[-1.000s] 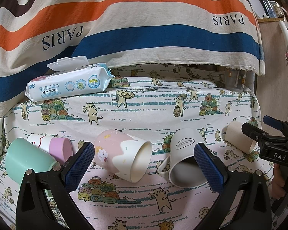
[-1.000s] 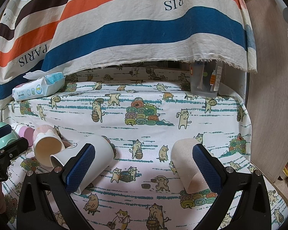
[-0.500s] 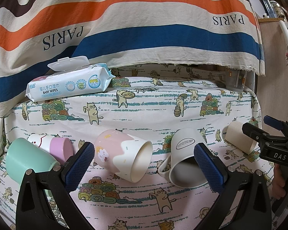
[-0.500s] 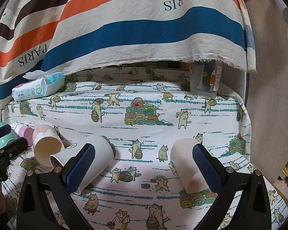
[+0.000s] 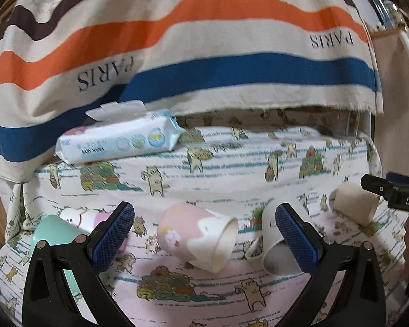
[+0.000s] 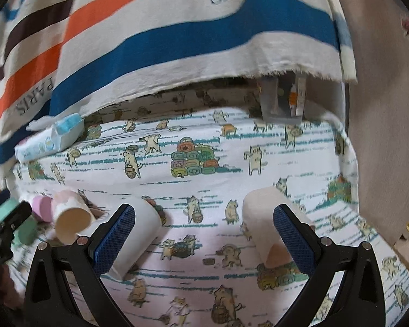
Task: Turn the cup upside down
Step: 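Close the right gripper around the white mug lying on its side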
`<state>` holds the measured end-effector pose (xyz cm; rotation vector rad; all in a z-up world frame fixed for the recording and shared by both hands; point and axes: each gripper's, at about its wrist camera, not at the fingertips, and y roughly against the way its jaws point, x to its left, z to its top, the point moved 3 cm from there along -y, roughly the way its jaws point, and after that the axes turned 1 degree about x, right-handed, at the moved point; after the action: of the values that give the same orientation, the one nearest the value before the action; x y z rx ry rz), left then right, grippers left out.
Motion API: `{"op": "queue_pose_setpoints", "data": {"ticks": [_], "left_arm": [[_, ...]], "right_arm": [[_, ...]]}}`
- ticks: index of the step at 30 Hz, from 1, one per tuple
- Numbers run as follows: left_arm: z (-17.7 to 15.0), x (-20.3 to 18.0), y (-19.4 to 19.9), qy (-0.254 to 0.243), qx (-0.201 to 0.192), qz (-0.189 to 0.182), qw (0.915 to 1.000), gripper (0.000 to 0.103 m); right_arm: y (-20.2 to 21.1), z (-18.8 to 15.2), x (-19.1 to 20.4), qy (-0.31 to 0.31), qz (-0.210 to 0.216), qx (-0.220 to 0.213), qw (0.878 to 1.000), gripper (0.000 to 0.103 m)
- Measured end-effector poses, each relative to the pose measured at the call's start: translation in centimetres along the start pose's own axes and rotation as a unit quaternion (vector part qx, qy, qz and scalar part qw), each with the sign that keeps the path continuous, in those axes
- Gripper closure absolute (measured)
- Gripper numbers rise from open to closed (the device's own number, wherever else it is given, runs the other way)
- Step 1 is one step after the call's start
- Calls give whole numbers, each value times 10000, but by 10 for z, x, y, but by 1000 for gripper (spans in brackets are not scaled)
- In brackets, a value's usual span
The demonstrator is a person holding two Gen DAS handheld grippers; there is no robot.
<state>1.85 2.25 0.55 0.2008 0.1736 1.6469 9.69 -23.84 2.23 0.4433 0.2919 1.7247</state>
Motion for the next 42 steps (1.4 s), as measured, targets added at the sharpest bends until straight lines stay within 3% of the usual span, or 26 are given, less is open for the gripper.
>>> {"op": "queue_pose_setpoints", "data": {"ticks": [5, 8, 12, 21, 27, 34, 37, 42], "left_arm": [[12, 8, 4, 143, -23, -130, 9998, 0], [16, 12, 7, 244, -58, -168, 9995, 0], [18, 19, 4, 348, -5, -92, 9994, 0], [1, 42, -31, 866, 900, -26, 9922, 0], [2, 41, -29, 863, 862, -31, 9925, 0], [4, 38, -28, 808, 834, -29, 9932, 0], [4, 37, -27, 797, 834, -47, 9933, 0], [10, 38, -19, 907, 716, -203, 9931, 0]], "right_arm": [[5, 21, 17, -145, 259, 279, 9992, 1], [-9, 24, 32, -219, 377, 791, 9959, 1], [-52, 14, 58, -469, 613, 1899, 9788, 1], [-140, -26, 86, -738, 367, 3107, 9469, 3], [-166, -45, 96, -674, 420, 3387, 9375, 5], [-166, -63, 104, -756, 569, 3592, 9285, 20], [-159, -62, 104, -694, 674, 3670, 9252, 22], [-113, -68, 100, -303, 1010, 3488, 9313, 22]]}}
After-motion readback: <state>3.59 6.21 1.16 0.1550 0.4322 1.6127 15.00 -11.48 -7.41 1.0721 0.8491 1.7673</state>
